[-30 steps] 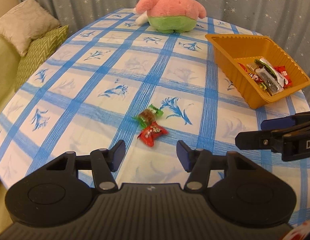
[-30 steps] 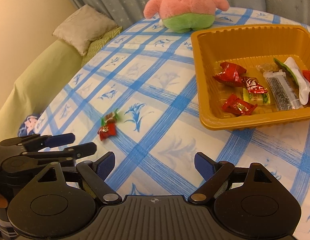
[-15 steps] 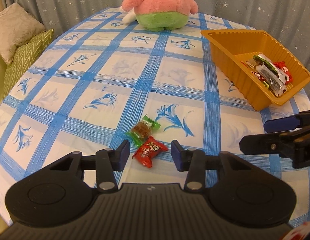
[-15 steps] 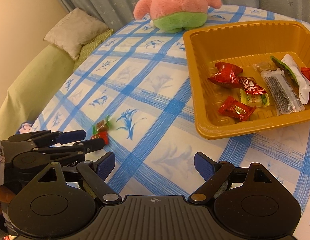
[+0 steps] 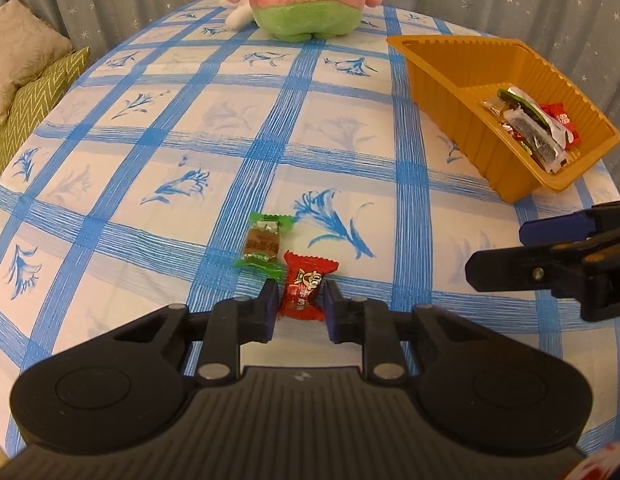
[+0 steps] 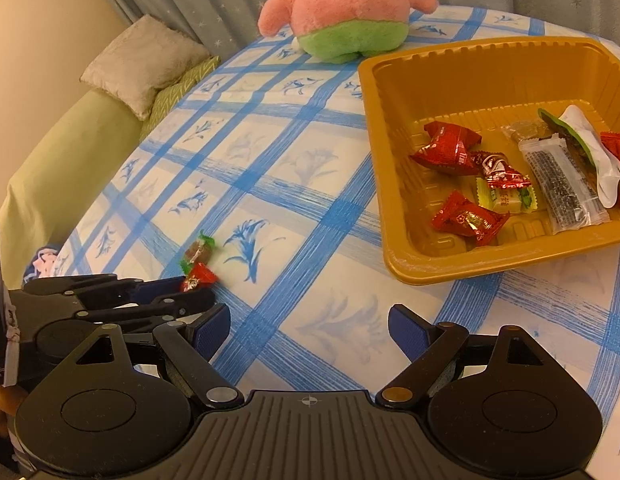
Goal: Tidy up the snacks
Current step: 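Grasp the red candy with the left gripper while the right grasps the green-wrapped candy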
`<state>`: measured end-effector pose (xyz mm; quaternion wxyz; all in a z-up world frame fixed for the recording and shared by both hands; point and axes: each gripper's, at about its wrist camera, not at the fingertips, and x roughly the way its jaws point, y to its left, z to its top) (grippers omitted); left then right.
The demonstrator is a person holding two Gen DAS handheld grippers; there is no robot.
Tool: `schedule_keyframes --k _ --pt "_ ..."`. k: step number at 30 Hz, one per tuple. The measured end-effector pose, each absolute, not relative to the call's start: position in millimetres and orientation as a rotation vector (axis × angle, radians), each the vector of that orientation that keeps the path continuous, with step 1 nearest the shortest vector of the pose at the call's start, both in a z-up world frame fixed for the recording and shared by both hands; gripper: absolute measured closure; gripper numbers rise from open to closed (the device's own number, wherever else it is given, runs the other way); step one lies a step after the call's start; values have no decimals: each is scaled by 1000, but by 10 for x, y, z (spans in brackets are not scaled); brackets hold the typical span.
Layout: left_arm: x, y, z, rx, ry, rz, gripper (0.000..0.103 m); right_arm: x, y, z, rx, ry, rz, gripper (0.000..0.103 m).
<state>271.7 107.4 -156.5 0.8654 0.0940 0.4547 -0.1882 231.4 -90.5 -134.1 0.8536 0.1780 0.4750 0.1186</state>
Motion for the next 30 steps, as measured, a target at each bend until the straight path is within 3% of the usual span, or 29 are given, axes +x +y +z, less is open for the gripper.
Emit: schedule_keyframes --k 23,30 --pt "2556 1532 -1368 103 929 -284 86 2417 -666 -1367 332 995 338 17" --pt "2610 1816 -1310 64 916 -178 86 2606 -353 -1411 281 987 417 32"
